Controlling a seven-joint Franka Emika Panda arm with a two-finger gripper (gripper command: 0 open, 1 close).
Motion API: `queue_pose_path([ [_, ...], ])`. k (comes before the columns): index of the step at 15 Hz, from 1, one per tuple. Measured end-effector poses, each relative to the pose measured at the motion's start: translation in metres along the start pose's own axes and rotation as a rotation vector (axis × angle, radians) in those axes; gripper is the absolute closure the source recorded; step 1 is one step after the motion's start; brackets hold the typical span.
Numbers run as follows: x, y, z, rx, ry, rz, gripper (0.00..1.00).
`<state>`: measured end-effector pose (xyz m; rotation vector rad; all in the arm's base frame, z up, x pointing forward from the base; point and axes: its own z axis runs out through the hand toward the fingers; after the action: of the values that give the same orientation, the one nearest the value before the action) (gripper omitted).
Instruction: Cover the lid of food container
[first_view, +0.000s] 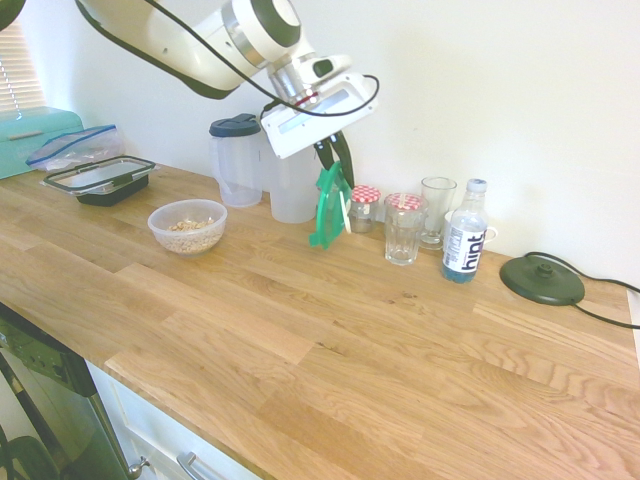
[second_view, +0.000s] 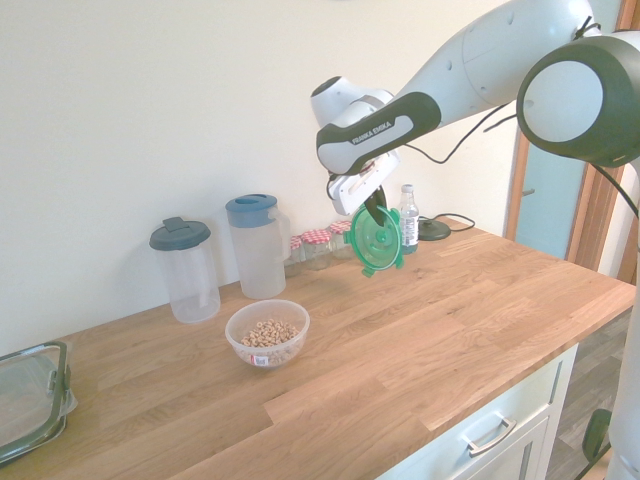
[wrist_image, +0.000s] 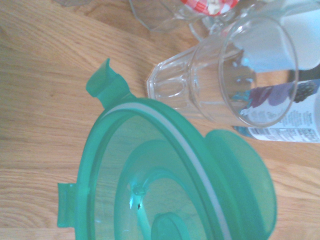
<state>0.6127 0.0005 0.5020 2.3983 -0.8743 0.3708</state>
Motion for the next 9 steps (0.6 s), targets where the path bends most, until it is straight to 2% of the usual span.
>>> queue_pose_path([
  [3,-0.021,-0.016,-0.018,-0.153,0.129,0.025,1.00],
  [6,-0.049,-0.037,-0.012,-0.303,0.230,0.037,1.00],
  [9,-0.079,-0.055,-0.019,-0.375,0.301,0.048,1.00],
])
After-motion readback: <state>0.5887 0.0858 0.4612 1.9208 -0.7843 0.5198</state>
